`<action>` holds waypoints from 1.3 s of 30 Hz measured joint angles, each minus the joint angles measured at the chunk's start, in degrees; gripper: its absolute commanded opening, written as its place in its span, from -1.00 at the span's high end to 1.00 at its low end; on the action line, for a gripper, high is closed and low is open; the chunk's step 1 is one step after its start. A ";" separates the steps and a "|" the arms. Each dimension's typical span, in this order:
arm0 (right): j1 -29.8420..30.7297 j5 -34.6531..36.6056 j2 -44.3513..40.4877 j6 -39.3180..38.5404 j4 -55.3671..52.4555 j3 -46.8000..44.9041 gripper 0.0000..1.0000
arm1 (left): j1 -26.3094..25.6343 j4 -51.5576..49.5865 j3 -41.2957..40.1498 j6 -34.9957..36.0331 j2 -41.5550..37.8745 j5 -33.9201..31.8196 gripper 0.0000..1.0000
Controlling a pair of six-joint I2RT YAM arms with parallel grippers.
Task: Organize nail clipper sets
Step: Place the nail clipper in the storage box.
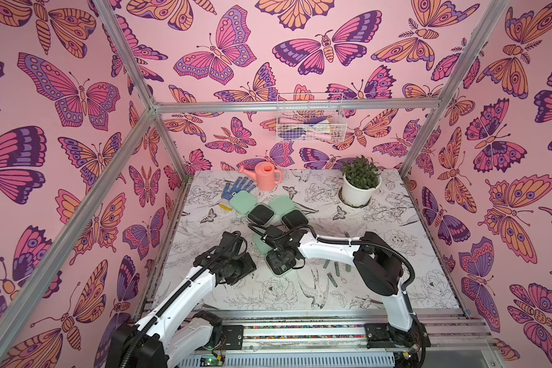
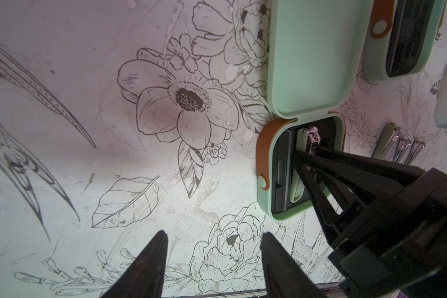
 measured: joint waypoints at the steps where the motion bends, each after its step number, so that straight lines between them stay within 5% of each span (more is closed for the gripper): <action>1: 0.00 0.00 0.00 0.00 0.00 0.00 1.00 | 0.00 0.00 0.00 0.00 0.00 0.02 -0.21; 23: 0.02 -0.33 1.01 -1.16 -0.42 0.55 1.00 | 0.28 0.00 0.00 0.24 0.33 0.22 -0.21; 39: 0.07 -0.26 1.97 -1.57 -3.34 3.15 0.56 | 0.28 0.00 0.00 0.46 0.79 0.44 -0.20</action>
